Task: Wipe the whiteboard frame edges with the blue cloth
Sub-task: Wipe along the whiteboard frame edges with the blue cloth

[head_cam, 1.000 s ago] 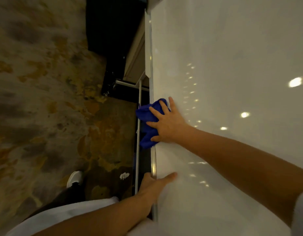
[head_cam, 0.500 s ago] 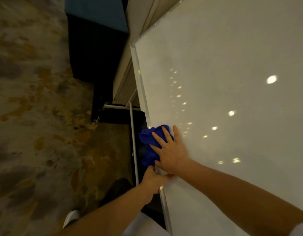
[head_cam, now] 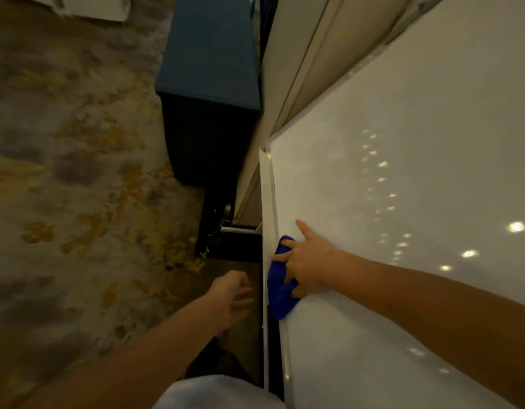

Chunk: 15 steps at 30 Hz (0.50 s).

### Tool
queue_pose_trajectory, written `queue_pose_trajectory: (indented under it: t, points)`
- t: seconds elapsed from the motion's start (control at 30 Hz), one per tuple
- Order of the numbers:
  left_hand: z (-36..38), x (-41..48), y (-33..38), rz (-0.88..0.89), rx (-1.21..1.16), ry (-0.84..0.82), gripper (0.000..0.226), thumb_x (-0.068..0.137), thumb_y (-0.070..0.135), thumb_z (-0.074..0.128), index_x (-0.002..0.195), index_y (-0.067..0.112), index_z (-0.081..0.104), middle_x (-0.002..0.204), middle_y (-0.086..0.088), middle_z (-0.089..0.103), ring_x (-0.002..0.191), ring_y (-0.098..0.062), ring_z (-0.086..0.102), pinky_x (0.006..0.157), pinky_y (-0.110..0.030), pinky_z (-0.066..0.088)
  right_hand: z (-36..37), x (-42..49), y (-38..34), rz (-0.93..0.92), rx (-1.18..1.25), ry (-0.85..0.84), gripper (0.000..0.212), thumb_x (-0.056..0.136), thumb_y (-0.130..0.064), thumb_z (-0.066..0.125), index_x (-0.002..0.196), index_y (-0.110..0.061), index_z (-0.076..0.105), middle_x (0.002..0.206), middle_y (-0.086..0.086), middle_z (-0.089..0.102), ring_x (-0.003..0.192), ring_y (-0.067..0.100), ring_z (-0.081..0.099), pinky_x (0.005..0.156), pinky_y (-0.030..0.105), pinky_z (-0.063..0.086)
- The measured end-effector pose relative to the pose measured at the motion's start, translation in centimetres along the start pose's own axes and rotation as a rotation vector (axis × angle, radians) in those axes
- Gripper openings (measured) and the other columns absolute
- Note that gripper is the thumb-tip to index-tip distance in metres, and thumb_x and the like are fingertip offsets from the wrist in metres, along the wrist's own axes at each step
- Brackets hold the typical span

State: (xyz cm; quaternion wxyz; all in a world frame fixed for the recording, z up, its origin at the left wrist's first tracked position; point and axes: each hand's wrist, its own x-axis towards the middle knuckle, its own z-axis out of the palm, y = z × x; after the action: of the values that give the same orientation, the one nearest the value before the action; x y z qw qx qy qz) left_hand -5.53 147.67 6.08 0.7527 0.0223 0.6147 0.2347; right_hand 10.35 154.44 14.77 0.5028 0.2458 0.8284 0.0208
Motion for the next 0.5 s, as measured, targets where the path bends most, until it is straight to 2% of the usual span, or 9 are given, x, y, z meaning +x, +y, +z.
queue_pose_trajectory:
  t: [0.07,0.17,0.27,0.37,0.4,0.5]
  points:
    - [1.5,1.3,3.8,0.029,0.006,-0.031,0.022,0.093,0.027,0.054,0.107,0.011,0.061,0.110,-0.011,0.065,0.097,-0.030,0.062,0.084,-0.045,0.048,-1.5,2.5,3.5,0.022,-0.047,0.030,0.055,0.095,-0.063,0.039,0.139,-0.035,0.054,0.164,-0.006,0.024,0.149,0.027,0.021,0.113,0.072,-0.003]
    - [5.0,2.6,7.1,0.026,0.028,-0.122,0.032,0.091,0.035,0.058,0.112,0.011,0.065,0.097,-0.010,0.071,0.086,-0.026,0.066,0.065,-0.033,0.051,-3.2,5.1,7.7,0.118,-0.051,0.080,0.055,0.095,-0.063,0.038,0.140,-0.035,0.053,0.163,-0.001,0.027,0.147,0.029,0.024,0.114,0.069,0.004]
    - [7.7,4.1,8.8,0.059,-0.024,-0.093,0.038,0.091,0.039,0.060,0.120,0.014,0.060,0.103,-0.012,0.068,0.093,-0.029,0.064,0.068,-0.035,0.050,-3.8,7.1,10.9,0.221,-0.020,0.104,0.056,0.096,-0.064,0.036,0.144,-0.038,0.047,0.166,0.001,0.016,0.151,0.033,0.010,0.115,0.068,0.000]
    - [8.7,6.0,11.6,0.058,-0.108,-0.066,0.039,0.091,0.046,0.058,0.116,0.015,0.063,0.100,-0.013,0.070,0.092,-0.029,0.065,0.069,-0.036,0.049,-4.7,9.3,13.3,0.362,0.063,0.090,0.061,0.096,-0.065,0.033,0.148,-0.035,0.041,0.168,0.007,0.001,0.152,0.037,-0.006,0.114,0.068,-0.009]
    - [8.7,6.5,12.9,0.060,-0.143,-0.086,0.039,0.092,0.048,0.057,0.112,0.015,0.065,0.097,-0.013,0.073,0.089,-0.029,0.068,0.067,-0.034,0.052,-5.0,10.1,13.6,0.402,0.076,0.086,0.063,0.096,-0.065,0.034,0.150,-0.033,0.038,0.167,0.010,-0.003,0.151,0.038,-0.010,0.113,0.068,-0.011]
    - [8.3,7.8,17.3,0.049,-0.220,-0.209,0.044,0.094,0.056,0.046,0.096,0.019,0.068,0.073,-0.006,0.078,0.067,-0.022,0.075,0.047,-0.026,0.055,-4.8,11.4,12.2,0.477,0.092,0.090,0.073,0.097,-0.062,0.033,0.157,-0.024,0.017,0.166,0.015,-0.009,0.149,0.043,-0.016,0.112,0.067,-0.017]
